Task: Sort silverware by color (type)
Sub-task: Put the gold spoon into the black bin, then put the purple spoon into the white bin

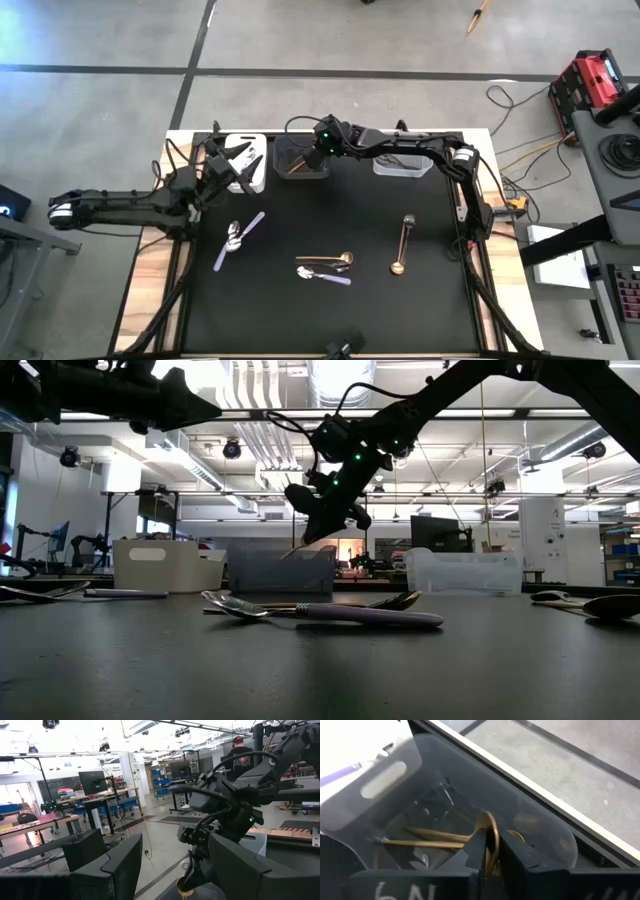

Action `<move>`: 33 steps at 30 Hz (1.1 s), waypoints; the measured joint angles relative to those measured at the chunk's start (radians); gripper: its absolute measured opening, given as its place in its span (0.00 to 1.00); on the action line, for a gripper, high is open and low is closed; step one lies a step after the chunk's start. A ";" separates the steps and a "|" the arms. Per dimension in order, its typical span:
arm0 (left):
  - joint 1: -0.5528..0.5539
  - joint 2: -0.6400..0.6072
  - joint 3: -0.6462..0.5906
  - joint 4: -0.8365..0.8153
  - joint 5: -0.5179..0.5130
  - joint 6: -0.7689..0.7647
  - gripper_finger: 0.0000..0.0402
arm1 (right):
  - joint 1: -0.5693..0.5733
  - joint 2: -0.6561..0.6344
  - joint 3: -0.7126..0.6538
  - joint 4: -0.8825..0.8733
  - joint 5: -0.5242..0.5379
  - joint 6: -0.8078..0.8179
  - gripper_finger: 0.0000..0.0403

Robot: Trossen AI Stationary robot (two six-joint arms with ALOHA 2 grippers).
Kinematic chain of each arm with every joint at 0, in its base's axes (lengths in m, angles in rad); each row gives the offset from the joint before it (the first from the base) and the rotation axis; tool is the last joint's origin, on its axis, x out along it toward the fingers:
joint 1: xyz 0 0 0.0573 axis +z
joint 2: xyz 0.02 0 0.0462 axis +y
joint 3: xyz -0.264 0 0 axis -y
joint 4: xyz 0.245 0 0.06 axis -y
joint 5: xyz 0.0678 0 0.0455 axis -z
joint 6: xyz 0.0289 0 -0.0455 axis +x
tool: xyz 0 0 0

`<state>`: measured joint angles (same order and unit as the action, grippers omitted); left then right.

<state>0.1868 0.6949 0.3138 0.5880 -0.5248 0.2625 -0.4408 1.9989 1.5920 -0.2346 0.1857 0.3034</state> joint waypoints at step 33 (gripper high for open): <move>-0.379 0.156 0.000 -0.312 0.246 -1.067 0.50 | 0.191 -0.272 -0.049 -0.179 -0.002 -0.269 0.40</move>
<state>-0.1922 0.8506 0.3134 0.2761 -0.2783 -0.8047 -0.2500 1.7272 1.5429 -0.4141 0.1837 0.0341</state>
